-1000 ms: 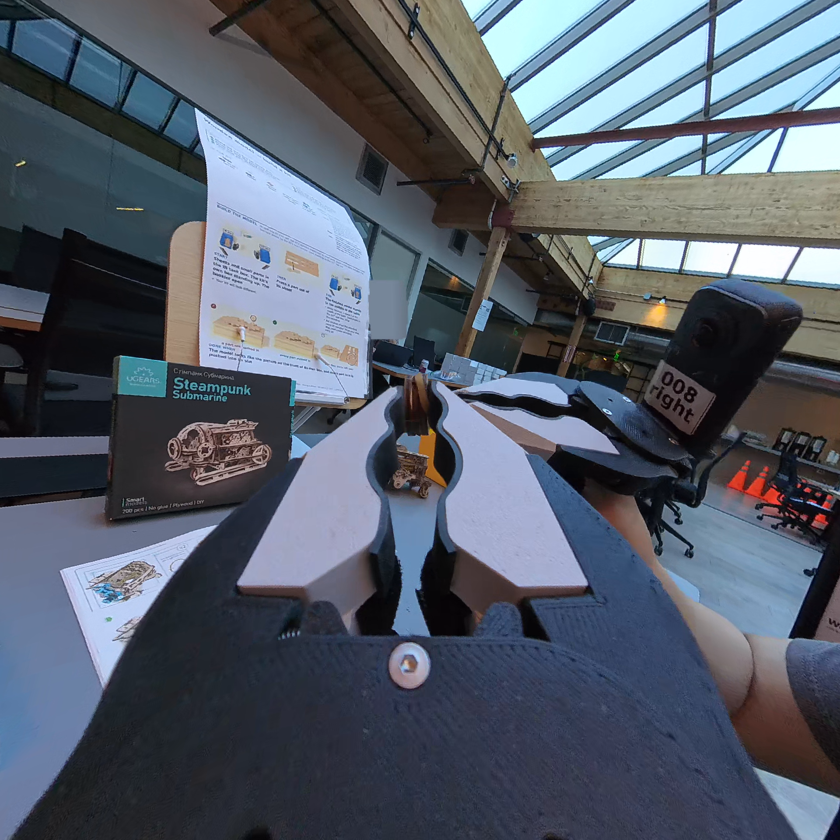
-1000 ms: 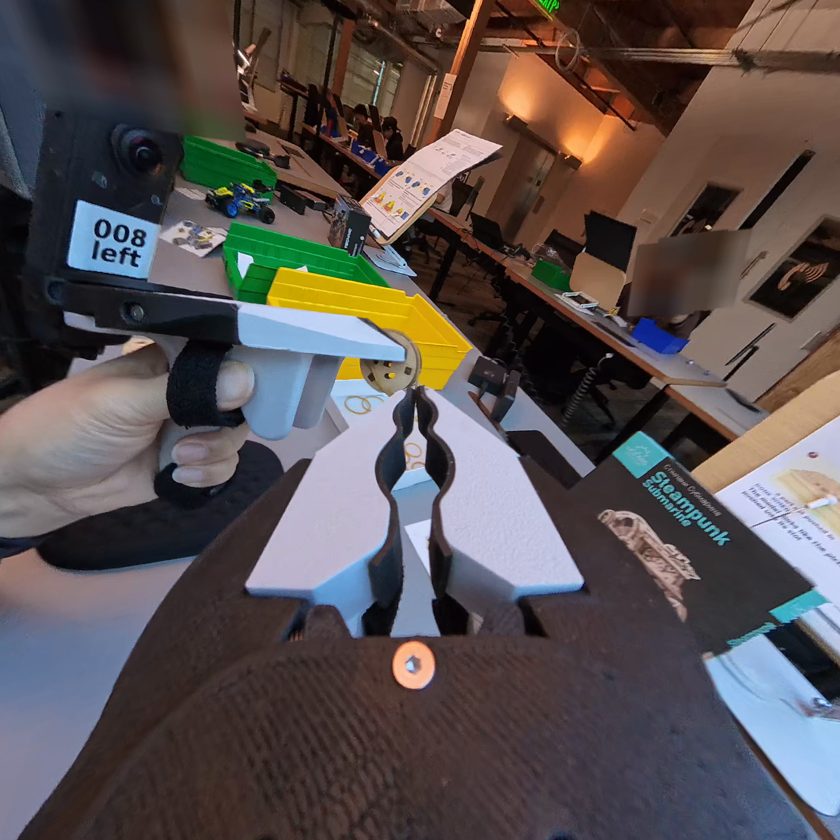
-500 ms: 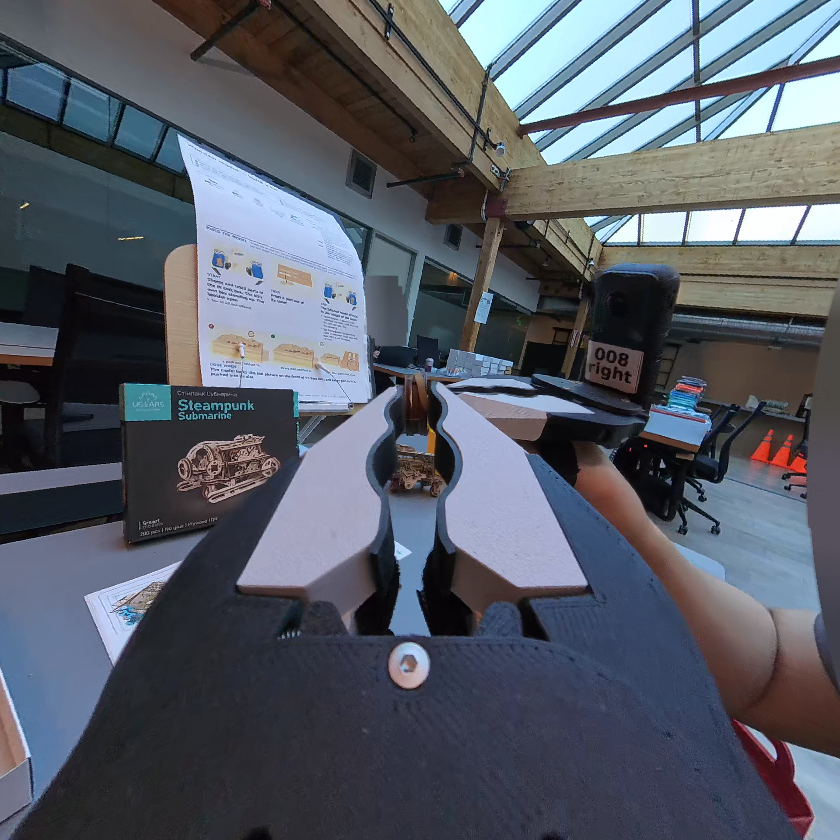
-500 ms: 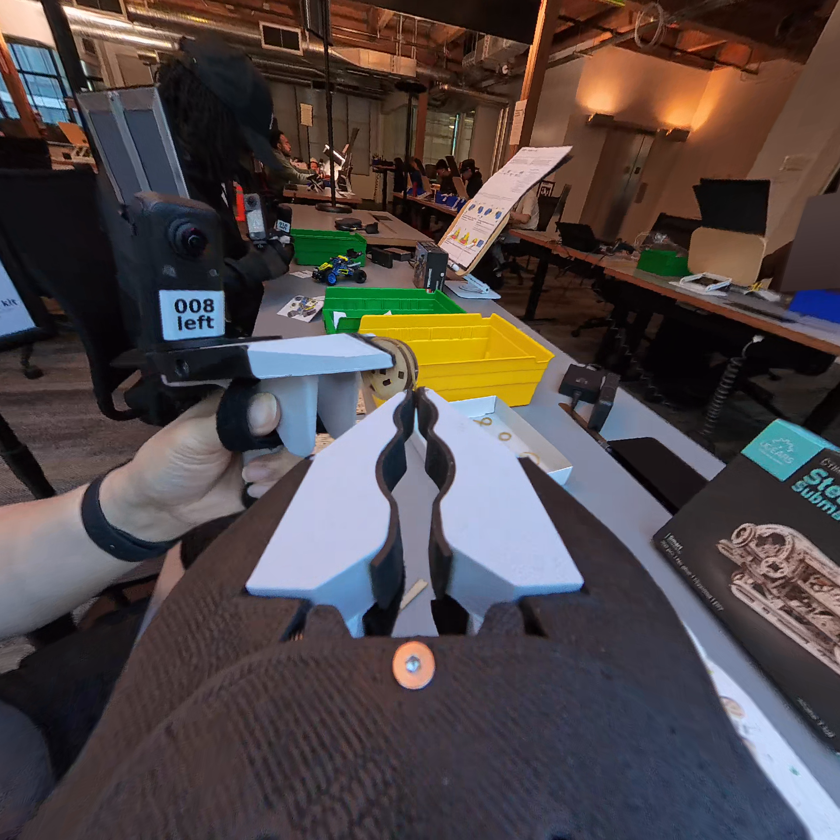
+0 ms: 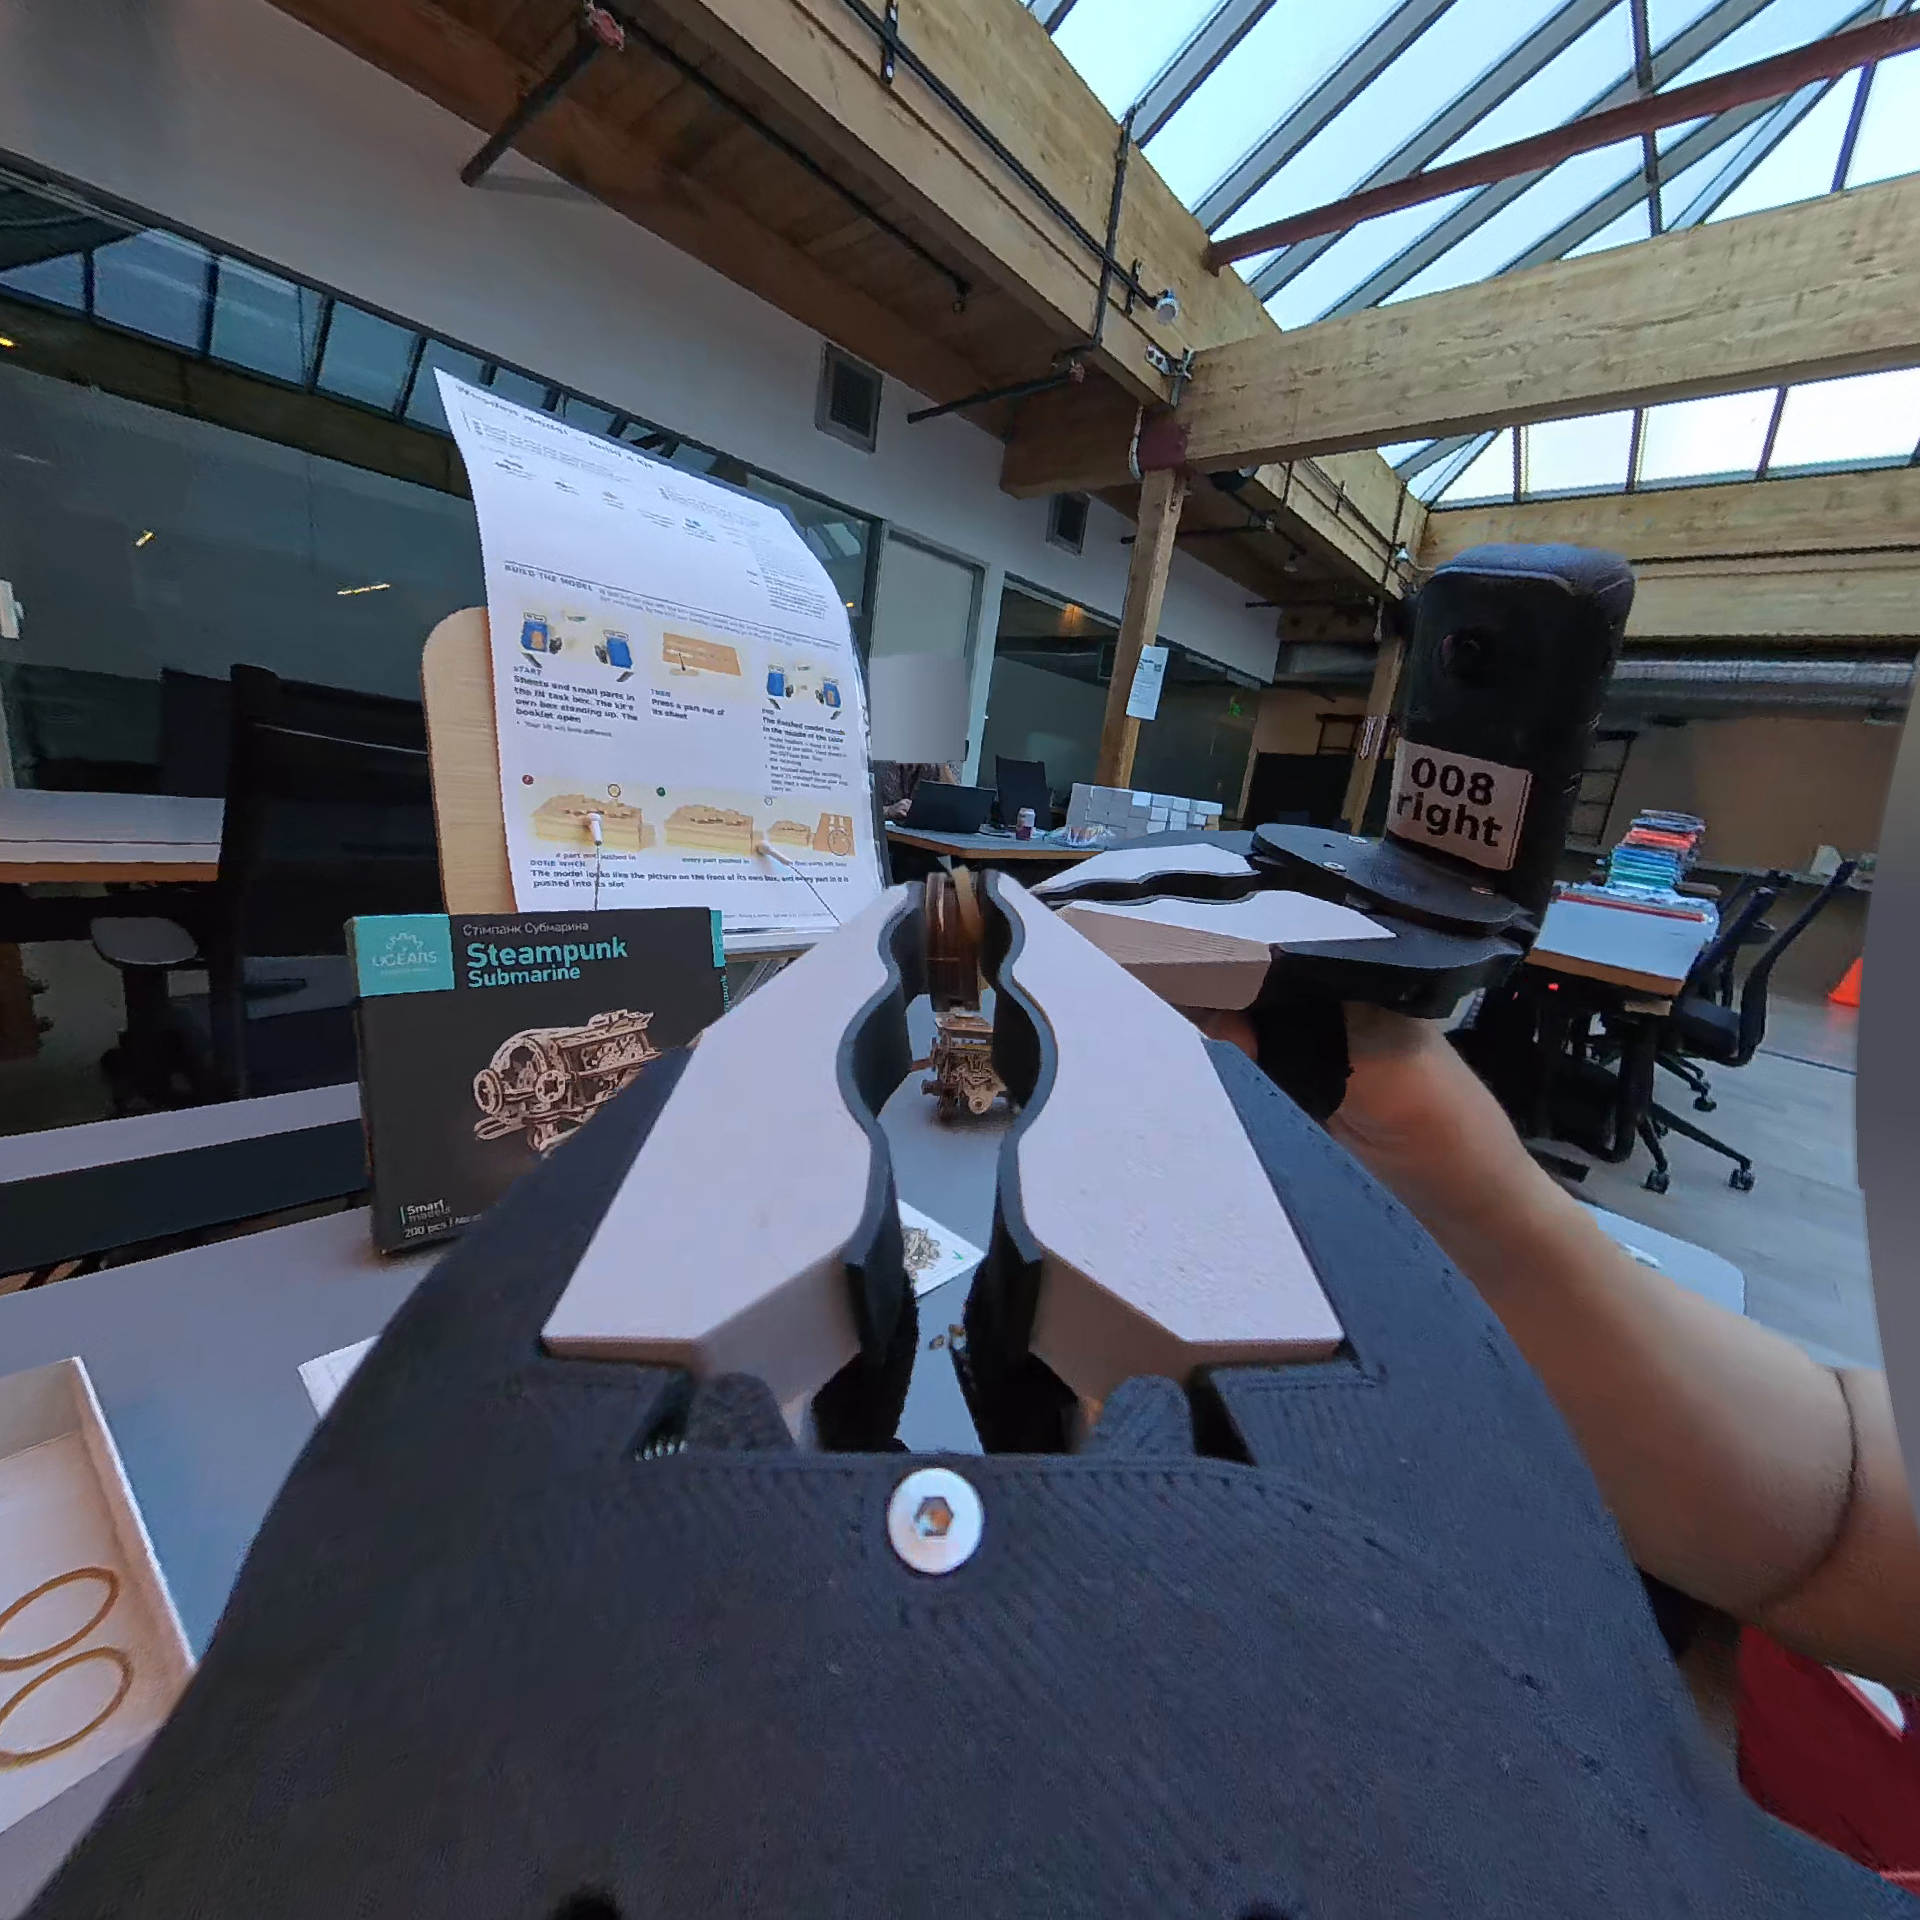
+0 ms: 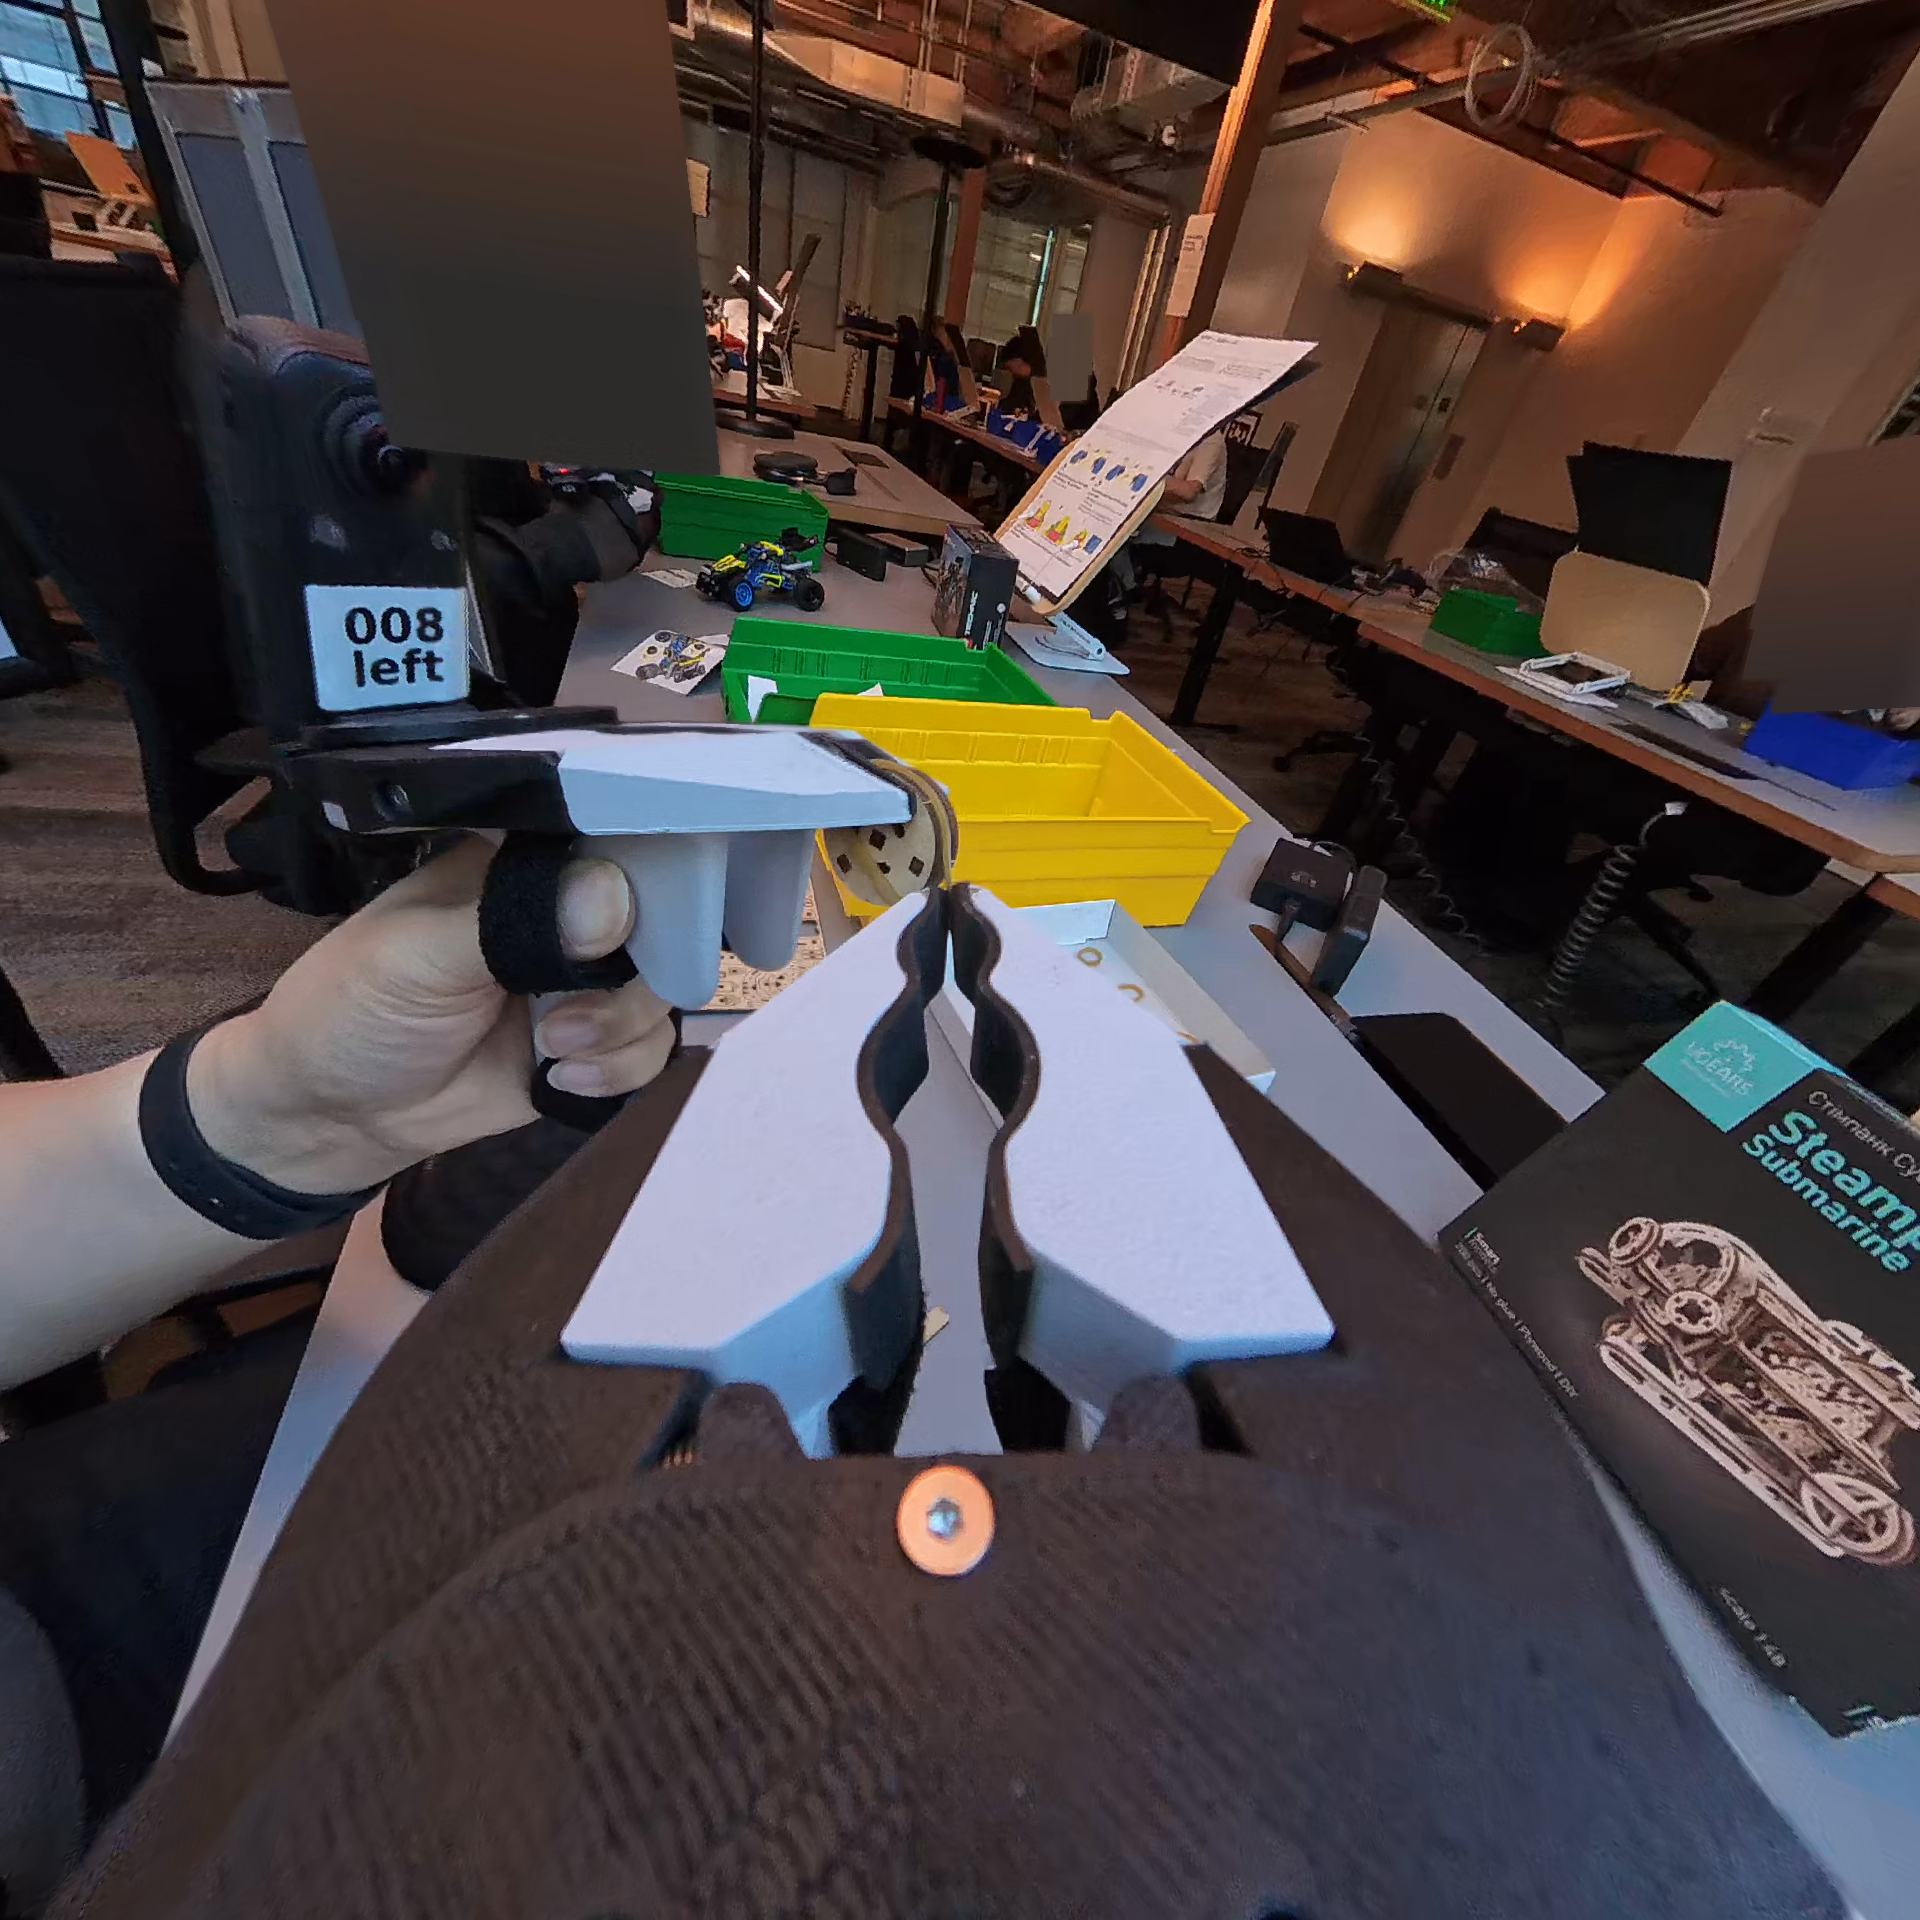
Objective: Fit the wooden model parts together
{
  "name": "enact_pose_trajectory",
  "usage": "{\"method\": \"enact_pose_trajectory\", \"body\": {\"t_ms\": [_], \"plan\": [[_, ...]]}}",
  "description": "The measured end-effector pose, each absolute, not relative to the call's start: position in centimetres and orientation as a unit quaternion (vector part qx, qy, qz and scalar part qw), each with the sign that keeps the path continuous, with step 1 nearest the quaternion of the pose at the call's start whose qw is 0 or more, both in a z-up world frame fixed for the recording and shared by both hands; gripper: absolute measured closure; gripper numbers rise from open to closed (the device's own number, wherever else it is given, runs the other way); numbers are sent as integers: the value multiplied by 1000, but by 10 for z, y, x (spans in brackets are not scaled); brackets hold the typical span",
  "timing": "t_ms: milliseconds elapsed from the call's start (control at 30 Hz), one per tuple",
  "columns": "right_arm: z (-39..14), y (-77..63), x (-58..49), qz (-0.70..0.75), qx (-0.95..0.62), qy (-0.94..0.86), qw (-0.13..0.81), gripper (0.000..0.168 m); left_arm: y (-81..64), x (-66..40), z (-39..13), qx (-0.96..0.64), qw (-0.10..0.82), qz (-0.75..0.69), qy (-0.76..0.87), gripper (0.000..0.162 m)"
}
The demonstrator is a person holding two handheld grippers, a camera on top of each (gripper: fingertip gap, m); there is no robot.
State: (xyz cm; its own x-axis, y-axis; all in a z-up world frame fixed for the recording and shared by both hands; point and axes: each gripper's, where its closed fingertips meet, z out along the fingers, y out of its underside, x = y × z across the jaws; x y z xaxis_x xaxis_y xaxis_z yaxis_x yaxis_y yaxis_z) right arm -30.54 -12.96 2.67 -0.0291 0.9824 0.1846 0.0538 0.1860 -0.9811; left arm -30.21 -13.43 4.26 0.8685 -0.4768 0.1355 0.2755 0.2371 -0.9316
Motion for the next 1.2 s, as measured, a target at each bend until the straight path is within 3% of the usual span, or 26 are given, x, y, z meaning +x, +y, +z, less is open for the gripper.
{"method": "enact_pose_trajectory", "body": {"t_ms": [800, 1200], "plan": [[15, -126, -308, 465, -507, -552, 471, 168, -125, -307, 38, -542, 794, -273, 32, 155], [42, -150, -301, 456, -418, -565, 546, 168, -149, -305, 62, -452, 792, -408, 30, 155]]}}
